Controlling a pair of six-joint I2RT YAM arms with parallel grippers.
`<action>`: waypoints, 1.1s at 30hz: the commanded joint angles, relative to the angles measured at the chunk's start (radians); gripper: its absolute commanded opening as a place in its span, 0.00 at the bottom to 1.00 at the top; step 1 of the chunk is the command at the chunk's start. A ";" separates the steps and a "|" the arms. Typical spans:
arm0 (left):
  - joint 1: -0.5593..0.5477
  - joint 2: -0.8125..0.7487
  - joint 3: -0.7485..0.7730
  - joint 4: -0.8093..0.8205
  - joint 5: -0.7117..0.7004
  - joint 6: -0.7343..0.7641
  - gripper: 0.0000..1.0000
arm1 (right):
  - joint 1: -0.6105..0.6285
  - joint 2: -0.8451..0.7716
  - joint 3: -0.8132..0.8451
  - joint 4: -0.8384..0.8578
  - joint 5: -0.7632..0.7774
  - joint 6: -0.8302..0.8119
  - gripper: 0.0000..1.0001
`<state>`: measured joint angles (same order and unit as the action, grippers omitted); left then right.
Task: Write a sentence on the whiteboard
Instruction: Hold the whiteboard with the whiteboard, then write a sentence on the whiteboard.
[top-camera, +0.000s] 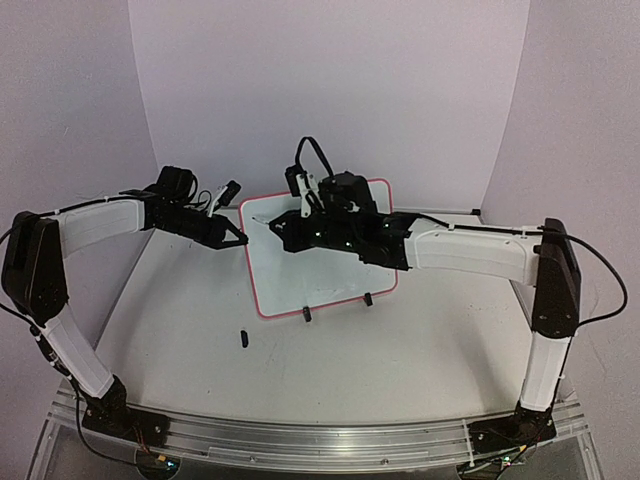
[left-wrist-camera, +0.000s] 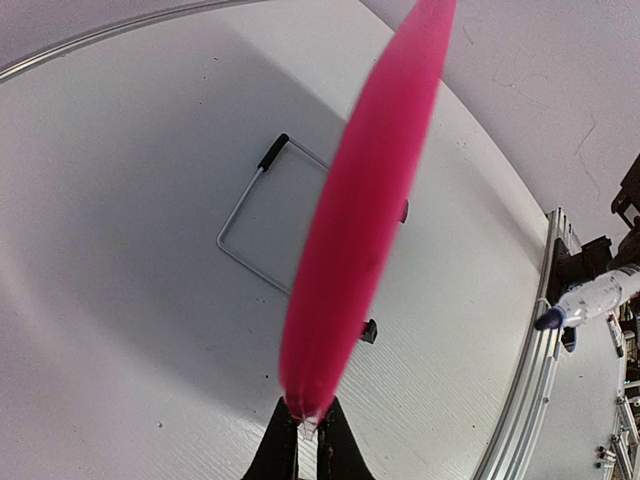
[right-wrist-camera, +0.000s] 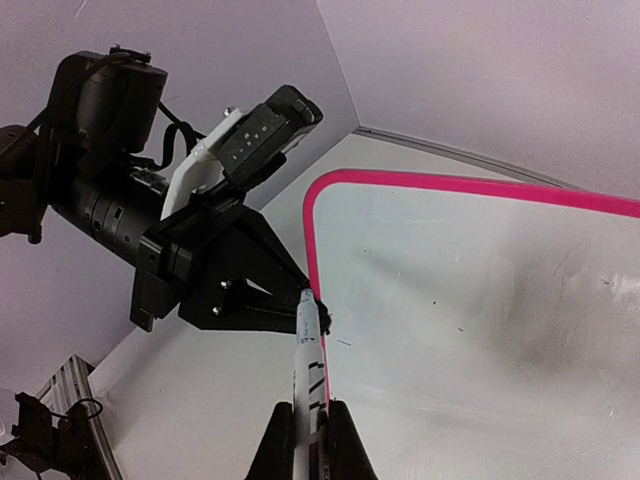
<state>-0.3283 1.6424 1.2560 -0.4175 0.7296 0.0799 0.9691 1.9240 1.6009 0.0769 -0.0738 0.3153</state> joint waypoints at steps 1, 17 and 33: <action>-0.003 -0.010 -0.006 0.008 -0.022 0.022 0.00 | -0.013 0.028 0.062 0.012 -0.014 -0.005 0.00; -0.005 -0.004 -0.001 0.005 -0.016 0.027 0.00 | -0.036 0.094 0.133 0.012 -0.038 -0.007 0.00; -0.011 -0.007 0.002 -0.001 -0.024 0.034 0.00 | -0.046 0.109 0.117 0.005 -0.016 0.004 0.00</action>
<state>-0.3283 1.6424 1.2560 -0.4175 0.7303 0.0830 0.9272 2.0258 1.6955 0.0734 -0.1051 0.3157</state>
